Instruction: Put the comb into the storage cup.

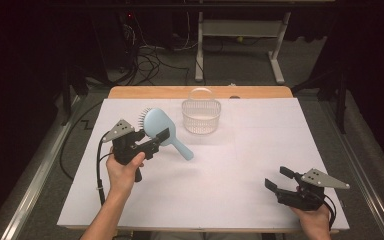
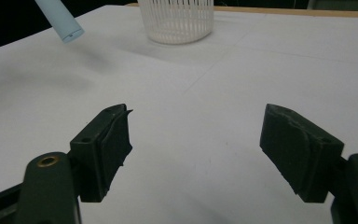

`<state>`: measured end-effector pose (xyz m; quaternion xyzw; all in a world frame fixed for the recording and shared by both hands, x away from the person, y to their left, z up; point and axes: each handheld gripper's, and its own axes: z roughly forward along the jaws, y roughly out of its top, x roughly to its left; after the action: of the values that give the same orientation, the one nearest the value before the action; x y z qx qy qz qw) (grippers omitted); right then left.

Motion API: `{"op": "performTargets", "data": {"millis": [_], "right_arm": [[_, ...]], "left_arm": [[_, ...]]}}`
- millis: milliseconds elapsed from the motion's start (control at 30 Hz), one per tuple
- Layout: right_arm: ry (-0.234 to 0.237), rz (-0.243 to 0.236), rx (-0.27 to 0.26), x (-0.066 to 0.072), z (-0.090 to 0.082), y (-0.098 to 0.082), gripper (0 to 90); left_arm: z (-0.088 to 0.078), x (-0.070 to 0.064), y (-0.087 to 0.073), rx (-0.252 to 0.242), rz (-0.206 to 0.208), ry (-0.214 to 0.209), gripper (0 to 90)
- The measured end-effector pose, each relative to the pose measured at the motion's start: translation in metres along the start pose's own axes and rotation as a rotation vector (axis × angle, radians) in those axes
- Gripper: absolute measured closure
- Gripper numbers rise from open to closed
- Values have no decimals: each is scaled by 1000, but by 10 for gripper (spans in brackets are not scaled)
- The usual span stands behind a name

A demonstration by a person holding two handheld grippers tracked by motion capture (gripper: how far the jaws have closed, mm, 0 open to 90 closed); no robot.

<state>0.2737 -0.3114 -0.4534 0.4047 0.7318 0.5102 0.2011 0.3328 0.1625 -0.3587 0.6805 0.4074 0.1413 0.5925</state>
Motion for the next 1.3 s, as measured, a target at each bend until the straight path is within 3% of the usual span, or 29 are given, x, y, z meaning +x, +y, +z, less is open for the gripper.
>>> {"op": "performTargets", "data": {"millis": [533, 1300], "right_arm": [[0, 11, -16, -2, -3, -1, 248], [1, 10, -18, -2, -4, -1, 251]], "left_arm": [[18, -2, 24, -2, 13, -9, 509], [38, 6, 45, 4, 21, 37, 508]]}}
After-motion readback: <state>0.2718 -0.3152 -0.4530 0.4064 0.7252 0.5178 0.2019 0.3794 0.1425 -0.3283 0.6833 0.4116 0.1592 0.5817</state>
